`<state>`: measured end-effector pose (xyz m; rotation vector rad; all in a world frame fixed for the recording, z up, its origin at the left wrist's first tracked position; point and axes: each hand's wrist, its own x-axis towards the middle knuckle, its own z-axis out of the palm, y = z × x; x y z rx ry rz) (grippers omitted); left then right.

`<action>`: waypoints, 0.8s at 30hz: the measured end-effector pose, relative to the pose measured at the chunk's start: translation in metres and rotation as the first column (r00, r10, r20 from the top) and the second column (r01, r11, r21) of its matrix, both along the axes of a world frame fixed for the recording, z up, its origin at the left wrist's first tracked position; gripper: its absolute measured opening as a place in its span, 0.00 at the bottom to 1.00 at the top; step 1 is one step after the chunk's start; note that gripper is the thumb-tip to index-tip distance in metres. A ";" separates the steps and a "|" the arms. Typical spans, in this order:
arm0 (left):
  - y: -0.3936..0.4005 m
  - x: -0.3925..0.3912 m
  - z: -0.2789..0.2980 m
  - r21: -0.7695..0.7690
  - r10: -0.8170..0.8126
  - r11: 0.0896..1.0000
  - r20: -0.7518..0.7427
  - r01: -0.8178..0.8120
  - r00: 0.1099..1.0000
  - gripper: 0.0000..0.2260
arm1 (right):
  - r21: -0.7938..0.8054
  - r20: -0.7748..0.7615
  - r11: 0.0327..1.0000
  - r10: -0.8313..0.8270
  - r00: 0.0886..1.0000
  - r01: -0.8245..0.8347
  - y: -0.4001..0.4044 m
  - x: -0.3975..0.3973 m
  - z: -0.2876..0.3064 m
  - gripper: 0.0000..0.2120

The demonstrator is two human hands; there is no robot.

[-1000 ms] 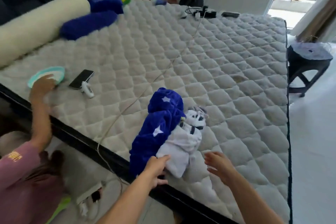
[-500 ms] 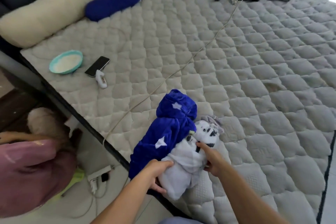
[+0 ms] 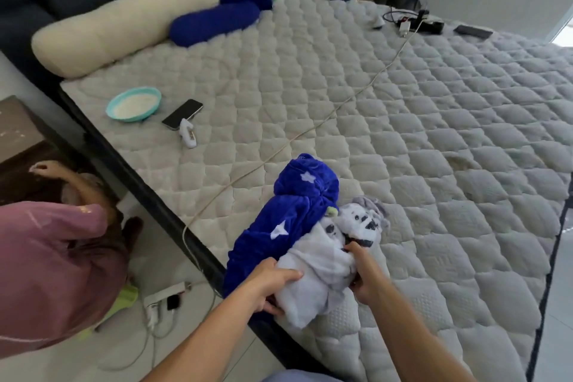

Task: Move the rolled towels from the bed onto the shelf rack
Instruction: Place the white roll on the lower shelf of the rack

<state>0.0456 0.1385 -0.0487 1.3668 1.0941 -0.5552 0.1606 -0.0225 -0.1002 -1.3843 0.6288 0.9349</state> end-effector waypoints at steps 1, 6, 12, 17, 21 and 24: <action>0.000 -0.008 0.004 0.009 -0.001 1.000 0.035 0.000 0.999 0.20 | 0.010 0.026 1.000 -0.016 1.000 0.016 -0.001 -0.009 0.006 0.14; 0.005 -0.068 0.035 0.076 -0.039 0.997 0.176 0.026 0.984 0.17 | 0.070 0.202 0.994 -0.097 0.974 0.085 0.003 -0.073 0.038 0.20; 0.027 -0.208 0.052 0.027 0.208 0.974 0.299 -0.226 0.931 0.17 | 0.115 0.442 0.979 0.103 0.891 -0.170 0.036 -0.177 0.083 0.18; 0.024 -0.355 0.046 -0.036 0.508 0.847 0.347 -0.530 0.789 0.23 | 0.043 0.547 0.829 0.448 0.708 -0.558 0.085 -0.281 0.099 0.25; 0.010 -0.465 0.037 -0.085 0.703 0.681 0.355 -0.727 0.616 0.22 | -0.057 0.663 0.563 0.639 0.390 -0.825 0.132 -0.371 0.110 0.27; -0.008 -0.538 0.029 -0.131 0.826 0.505 0.359 -0.853 0.434 0.29 | -0.095 0.726 0.358 0.663 0.182 -0.929 0.162 -0.443 0.117 0.19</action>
